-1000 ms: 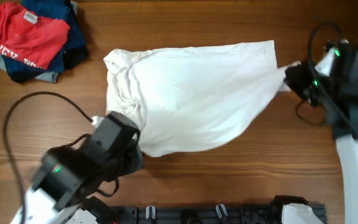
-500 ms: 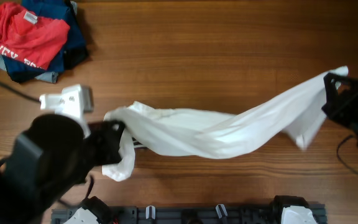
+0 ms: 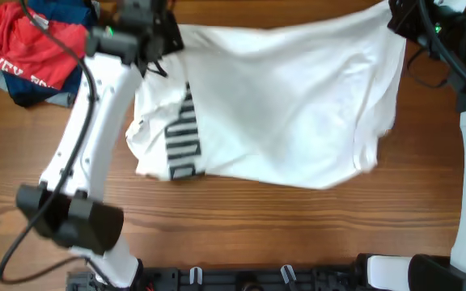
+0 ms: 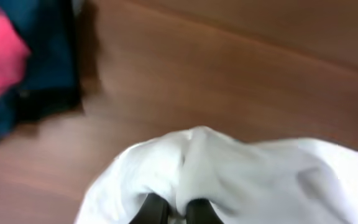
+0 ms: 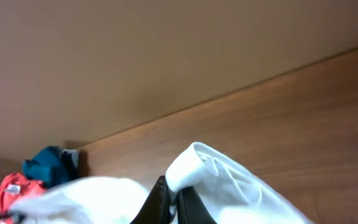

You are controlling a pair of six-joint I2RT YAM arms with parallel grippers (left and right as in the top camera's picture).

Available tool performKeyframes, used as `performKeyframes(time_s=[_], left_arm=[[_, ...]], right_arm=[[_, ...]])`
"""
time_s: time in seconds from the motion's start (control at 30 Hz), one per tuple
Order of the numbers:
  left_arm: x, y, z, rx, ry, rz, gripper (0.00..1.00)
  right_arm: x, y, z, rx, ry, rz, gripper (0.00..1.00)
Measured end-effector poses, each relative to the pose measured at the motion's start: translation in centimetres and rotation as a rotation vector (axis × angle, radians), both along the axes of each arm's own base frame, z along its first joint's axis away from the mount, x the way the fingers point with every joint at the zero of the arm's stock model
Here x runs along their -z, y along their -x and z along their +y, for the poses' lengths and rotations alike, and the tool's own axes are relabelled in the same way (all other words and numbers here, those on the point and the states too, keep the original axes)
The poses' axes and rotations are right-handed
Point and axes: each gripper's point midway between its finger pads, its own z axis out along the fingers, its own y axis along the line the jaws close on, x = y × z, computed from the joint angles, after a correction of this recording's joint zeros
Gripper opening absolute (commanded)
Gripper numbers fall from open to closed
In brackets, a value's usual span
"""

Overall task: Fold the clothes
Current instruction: 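Lift the shirt with both grippers and shake it out above the table, then lay the shirt back down on the table with both grippers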

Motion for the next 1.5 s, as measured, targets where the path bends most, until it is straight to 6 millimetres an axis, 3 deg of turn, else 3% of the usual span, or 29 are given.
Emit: performKeyframes(time_s=[0.07,0.13,0.2,0.27,0.3,0.37,0.43,0.5,0.53,0.57,0.6,0.7,0.73,0.8,0.9,1.03,1.1,1.17,1.3,1.4,1.5], left_arm=[[-4.7,-1.8,1.7,-0.02,0.0,-0.09,0.04],[-11.7,-1.2,3.4,-0.032,0.013,-0.231,0.04],[-20.9,2.1,4.9,-0.04,0.032,-0.44,0.04],[-26.1,6.2,5.5,-0.031,0.049,-0.561,0.04],[-27.1,8.3,5.7,-0.022,0.052,-0.573,0.04],[-26.7,11.3,5.8,-0.01,0.055,-0.525,0.04],[-23.7,12.6,5.9,-0.008,0.046,-0.389,0.04],[-19.0,12.1,5.5,-0.003,0.041,-0.201,0.04],[-17.0,11.0,5.0,0.007,0.048,-0.129,0.04],[-12.9,8.9,4.0,0.025,0.067,-0.002,0.04],[-10.7,8.1,3.6,0.03,0.074,0.068,0.04],[-2.5,7.3,2.3,0.045,0.101,0.338,0.04],[-0.1,7.8,2.0,0.046,0.11,0.426,0.04],[1.6,8.4,1.6,0.049,0.117,0.493,0.04],[0.7,9.4,0.3,0.077,0.136,0.48,0.04],[-5.3,13.4,-3.1,0.164,0.183,0.326,0.04],[-10.0,18.0,-5.5,0.257,0.234,0.202,0.04],[-14.0,22.8,-7.1,0.354,0.302,0.096,0.04],[-18.1,30.1,-7.9,0.484,0.415,-0.01,0.04],[-19.0,31.7,-7.1,0.48,0.444,-0.047,0.04],[-18.9,30.5,-6.3,0.403,0.404,-0.077,0.04]], right_arm=[[-2.4,0.4,-0.1,0.004,0.005,-0.044,0.04],[-6.1,1.5,-0.6,0.021,0.017,-0.113,0.04],[-10.6,3.4,-1.3,0.049,0.042,-0.213,0.04],[-12.1,5.1,-1.4,0.061,0.054,-0.239,0.04],[-11.9,5.9,-1.4,0.063,0.056,-0.219,0.04],[-10.4,6.6,-1.5,0.069,0.059,-0.153,0.04],[-7.9,6.3,-1.9,0.085,0.069,-0.053,0.04],[-4.1,6.0,-2.3,0.095,0.078,0.096,0.04],[-2.6,5.8,-2.6,0.1,0.082,0.148,0.04],[0.3,4.8,-2.7,0.097,0.081,0.242,0.04],[2.1,4.6,-2.8,0.096,0.079,0.304,0.04],[7.2,4.7,-3.0,0.093,0.075,0.486,0.04],[8.3,4.6,-3.0,0.093,0.076,0.522,0.04],[8.5,4.7,-3.1,0.094,0.077,0.529,0.04],[6.9,6.7,-2.8,0.094,0.08,0.504,0.04],[3.7,12.4,-2.2,0.095,0.087,0.469,0.04],[1.6,15.7,-1.8,0.089,0.102,0.406,0.04],[0.0,17.5,-1.4,0.075,0.105,0.338,0.04],[-2.0,20.1,-0.7,0.053,0.108,0.246,0.04],[-2.7,20.7,-0.5,0.048,0.106,0.213,0.04],[-3.0,19.6,-0.6,0.047,0.109,0.194,0.04]])
